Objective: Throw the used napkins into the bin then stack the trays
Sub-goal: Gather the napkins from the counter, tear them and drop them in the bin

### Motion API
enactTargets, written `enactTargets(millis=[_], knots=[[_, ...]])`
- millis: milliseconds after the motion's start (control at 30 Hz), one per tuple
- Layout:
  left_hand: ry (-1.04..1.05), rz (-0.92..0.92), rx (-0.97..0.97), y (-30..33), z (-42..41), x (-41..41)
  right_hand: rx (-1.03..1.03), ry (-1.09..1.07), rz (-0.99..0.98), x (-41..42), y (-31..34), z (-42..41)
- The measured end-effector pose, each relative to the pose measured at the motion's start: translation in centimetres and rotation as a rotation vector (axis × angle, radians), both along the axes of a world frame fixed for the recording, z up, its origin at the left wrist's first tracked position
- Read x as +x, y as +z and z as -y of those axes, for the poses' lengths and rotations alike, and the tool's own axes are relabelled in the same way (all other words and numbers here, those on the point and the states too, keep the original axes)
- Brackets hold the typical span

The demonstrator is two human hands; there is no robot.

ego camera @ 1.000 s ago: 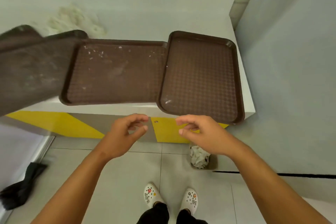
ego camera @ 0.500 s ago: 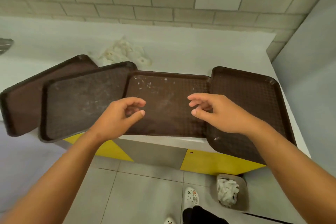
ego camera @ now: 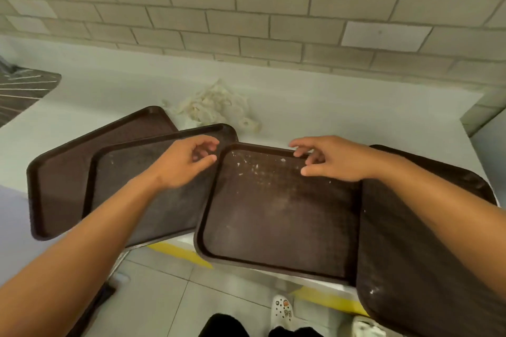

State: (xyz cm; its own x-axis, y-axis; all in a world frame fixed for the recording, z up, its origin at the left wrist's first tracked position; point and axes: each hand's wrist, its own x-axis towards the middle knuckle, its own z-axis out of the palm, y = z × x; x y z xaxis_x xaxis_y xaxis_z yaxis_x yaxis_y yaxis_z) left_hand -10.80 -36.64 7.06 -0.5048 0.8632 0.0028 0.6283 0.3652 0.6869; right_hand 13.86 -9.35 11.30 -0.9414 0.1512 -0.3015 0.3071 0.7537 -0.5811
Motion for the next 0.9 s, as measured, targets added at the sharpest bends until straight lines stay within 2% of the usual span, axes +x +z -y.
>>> enactTargets(millis=[300, 433, 533, 733, 900], knots=[[-0.083, -0.192, -0.194, -0.9, -4.1, -12.2, 0.269, 0.134, 0.068, -14.3, -2.6, -2.7], [-0.218, -0.379, -0.359, -2.0, -6.0, -17.5, 0.417, 0.192, 0.197, -19.9, -4.8, -3.4], [-0.259, -0.446, -0.441, -2.7, -7.1, -21.0, 0.469, 0.21, 0.258, -23.6, -6.3, -3.8], [-0.344, -0.355, -0.444, -5.2, -9.6, -24.5, 0.36, 0.157, 0.266, -28.6, -9.3, -4.7], [-0.393, -0.378, -0.587, -7.5, -10.8, -25.0, 0.342, 0.127, 0.295, -29.8, -11.3, -5.4]])
